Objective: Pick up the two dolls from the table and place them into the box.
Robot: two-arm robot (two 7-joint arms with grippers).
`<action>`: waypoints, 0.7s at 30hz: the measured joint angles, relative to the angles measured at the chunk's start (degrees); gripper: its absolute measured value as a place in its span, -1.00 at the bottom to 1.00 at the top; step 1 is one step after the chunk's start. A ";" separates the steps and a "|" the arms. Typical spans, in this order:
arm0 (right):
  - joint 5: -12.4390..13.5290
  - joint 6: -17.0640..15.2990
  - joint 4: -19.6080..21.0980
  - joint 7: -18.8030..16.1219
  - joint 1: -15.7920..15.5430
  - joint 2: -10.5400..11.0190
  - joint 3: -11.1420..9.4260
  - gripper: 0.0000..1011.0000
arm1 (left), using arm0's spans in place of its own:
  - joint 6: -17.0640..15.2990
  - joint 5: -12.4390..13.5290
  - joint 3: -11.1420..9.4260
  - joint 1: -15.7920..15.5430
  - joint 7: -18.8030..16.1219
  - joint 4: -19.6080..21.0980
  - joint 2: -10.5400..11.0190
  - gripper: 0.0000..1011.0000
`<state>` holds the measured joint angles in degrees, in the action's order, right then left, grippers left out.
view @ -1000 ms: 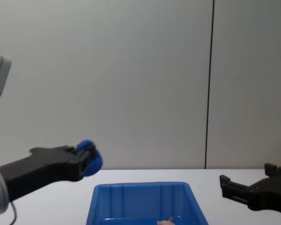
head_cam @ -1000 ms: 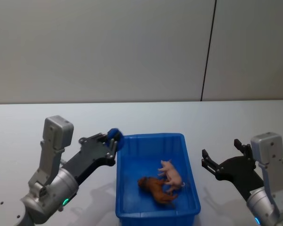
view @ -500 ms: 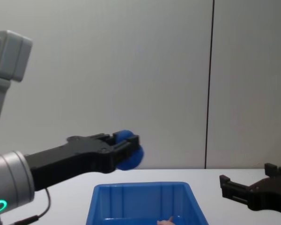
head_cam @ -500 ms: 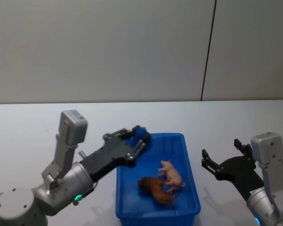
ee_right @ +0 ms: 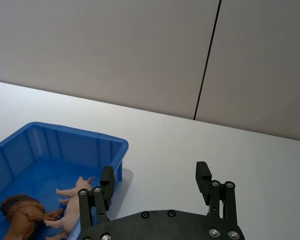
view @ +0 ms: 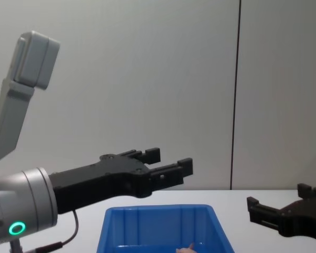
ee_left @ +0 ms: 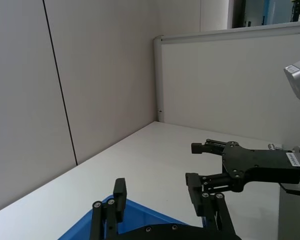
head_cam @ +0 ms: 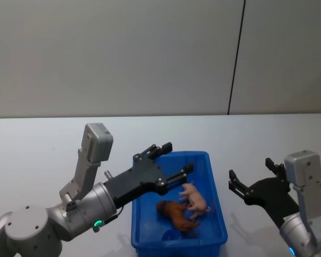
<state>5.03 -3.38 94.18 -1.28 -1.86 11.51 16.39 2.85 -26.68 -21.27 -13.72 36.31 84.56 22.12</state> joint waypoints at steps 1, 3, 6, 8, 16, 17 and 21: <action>0.00 0.00 0.00 0.00 0.00 0.00 0.00 0.98 | -0.13 0.02 -0.04 -0.13 0.31 -0.10 -0.08 0.59; 0.00 0.00 0.00 0.00 0.00 0.00 0.00 0.98 | -0.23 0.03 -0.09 -0.22 0.56 -0.15 -0.14 0.70; 0.00 0.00 0.00 0.00 0.00 0.00 0.00 0.98 | -0.41 0.06 -0.18 -0.41 1.03 -0.29 -0.28 0.85; 0.00 0.00 0.00 0.00 0.00 0.00 0.00 0.98 | -0.46 0.07 -0.20 -0.49 1.21 -0.33 -0.32 0.94; 0.00 0.00 0.00 0.00 0.00 0.00 0.00 0.98 | -0.73 0.13 -0.33 -0.77 2.00 -0.53 -0.52 0.98; 0.00 0.00 0.00 0.00 0.00 0.00 0.00 0.98 | -0.74 0.13 -0.34 -0.79 2.05 -0.54 -0.54 0.98; 0.00 0.00 0.00 0.00 0.00 0.00 0.00 0.98 | -0.81 0.15 -0.36 -0.85 2.20 -0.58 -0.58 0.98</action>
<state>5.03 -3.38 94.18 -1.28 -1.86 11.51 16.39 2.04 -26.54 -21.63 -14.57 38.51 83.98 21.54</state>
